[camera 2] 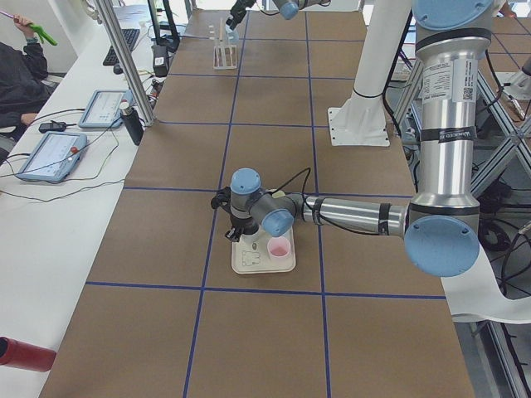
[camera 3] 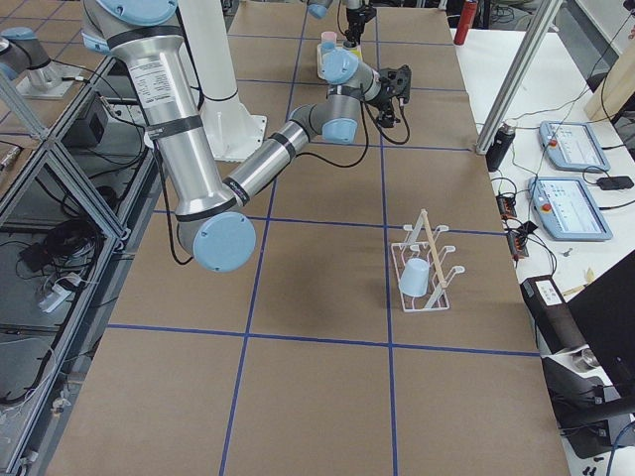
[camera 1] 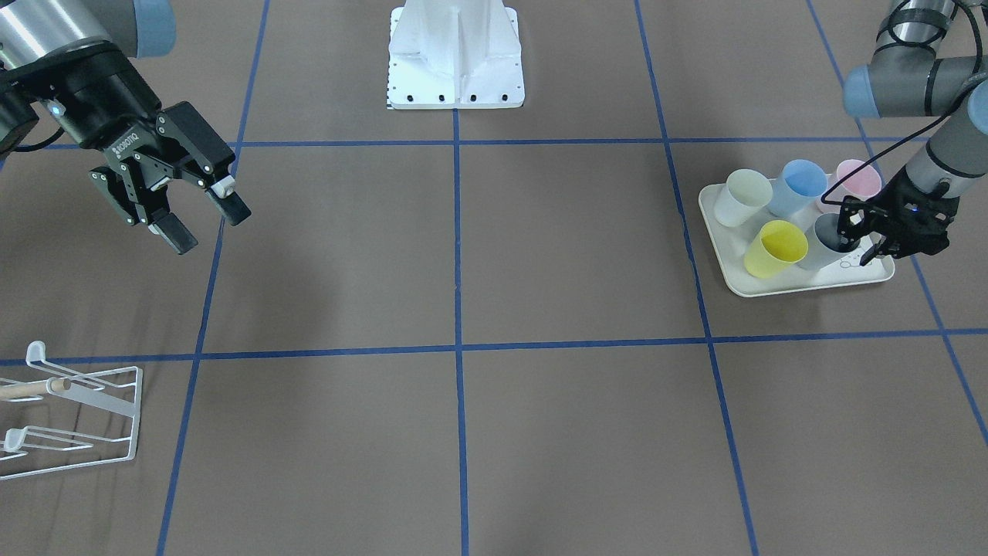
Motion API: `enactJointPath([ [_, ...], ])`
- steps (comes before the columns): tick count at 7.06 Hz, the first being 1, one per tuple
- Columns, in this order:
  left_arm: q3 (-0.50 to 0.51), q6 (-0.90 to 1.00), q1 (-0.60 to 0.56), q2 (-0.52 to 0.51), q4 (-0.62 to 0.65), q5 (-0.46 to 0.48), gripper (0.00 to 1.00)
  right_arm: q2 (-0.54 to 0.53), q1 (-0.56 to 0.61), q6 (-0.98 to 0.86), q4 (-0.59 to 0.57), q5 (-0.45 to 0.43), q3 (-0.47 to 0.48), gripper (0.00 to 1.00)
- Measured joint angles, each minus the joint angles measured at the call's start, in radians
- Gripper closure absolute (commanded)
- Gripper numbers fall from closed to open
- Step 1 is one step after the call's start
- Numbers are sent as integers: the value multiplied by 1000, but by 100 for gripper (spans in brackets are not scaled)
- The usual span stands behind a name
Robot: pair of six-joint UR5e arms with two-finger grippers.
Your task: Transfer IKEA cup to right arm and place on rack
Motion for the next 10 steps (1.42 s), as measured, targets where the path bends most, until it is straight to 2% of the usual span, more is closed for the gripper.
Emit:
enactJointPath([
  [1, -8, 2, 0, 5, 0, 0, 63, 1, 0, 0, 0, 0, -1, 0],
  [2, -13, 3, 0, 8, 0, 0, 70, 1, 0, 0, 0, 0, -2, 0],
  [4, -27, 4, 2, 21, 0, 0, 88, 1, 1, 0, 0, 0, -5, 0],
  [5, -38, 4, 2, 31, 0, -1, 100, 1, 1, 0, 0, 0, -7, 0],
  [8, -86, 4, 3, 67, 7, 0, 100, 2, 0, 4, 2, 0, -7, 0],
  [10, -147, 1, -35, 84, 61, 8, 100, 3, 0, 17, 3, 0, -5, 0],
])
